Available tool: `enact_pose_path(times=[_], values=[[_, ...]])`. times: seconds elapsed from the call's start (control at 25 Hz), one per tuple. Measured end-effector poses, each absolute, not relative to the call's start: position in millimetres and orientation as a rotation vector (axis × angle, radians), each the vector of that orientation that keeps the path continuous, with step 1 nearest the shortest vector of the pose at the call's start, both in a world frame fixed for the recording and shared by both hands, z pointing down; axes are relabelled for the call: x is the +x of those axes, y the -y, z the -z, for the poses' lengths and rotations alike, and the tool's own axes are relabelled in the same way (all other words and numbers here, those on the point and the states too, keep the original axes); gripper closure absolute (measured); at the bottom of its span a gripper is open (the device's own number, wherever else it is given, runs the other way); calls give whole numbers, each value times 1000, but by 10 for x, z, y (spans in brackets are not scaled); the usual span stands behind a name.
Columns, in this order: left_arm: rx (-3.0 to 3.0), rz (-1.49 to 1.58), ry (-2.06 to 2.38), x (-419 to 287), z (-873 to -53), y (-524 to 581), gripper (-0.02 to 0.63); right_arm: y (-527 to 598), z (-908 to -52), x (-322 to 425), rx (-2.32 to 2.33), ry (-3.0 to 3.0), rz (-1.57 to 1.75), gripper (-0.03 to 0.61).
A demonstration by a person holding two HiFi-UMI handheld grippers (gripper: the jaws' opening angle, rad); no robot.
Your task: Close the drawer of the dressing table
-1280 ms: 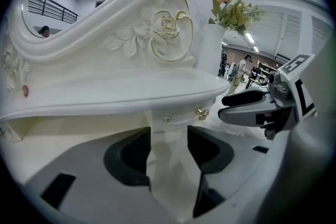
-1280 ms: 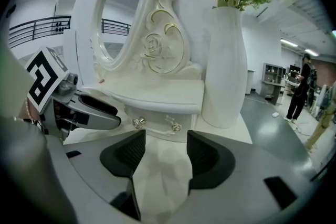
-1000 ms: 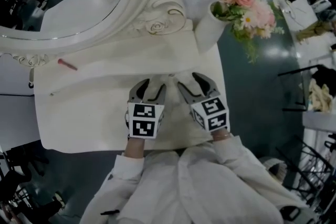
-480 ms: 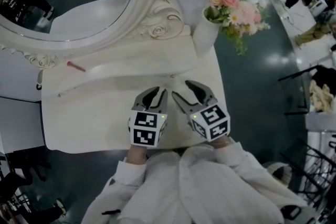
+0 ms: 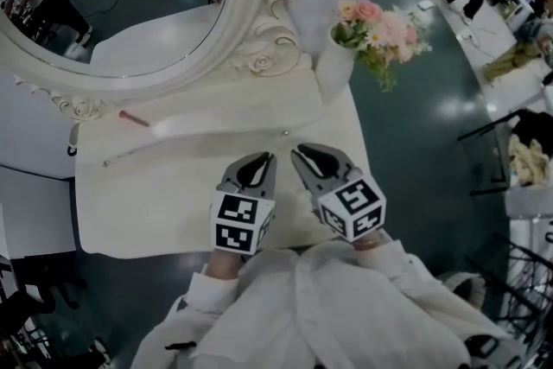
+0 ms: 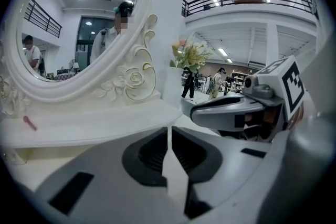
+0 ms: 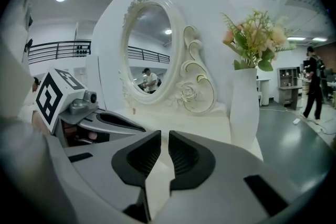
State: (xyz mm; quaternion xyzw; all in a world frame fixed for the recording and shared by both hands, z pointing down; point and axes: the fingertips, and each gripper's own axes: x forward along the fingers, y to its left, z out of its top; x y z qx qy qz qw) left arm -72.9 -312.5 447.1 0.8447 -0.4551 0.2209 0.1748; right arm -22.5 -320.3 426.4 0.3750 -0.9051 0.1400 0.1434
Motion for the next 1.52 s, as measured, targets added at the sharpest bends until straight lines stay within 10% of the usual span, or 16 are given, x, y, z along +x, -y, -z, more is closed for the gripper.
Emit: enact_pose_path(times=[1.52], values=[[2465, -628, 1119, -373, -4425, 2875, 601, 2938, -4119, -135, 1015, 2656, -351, 571]])
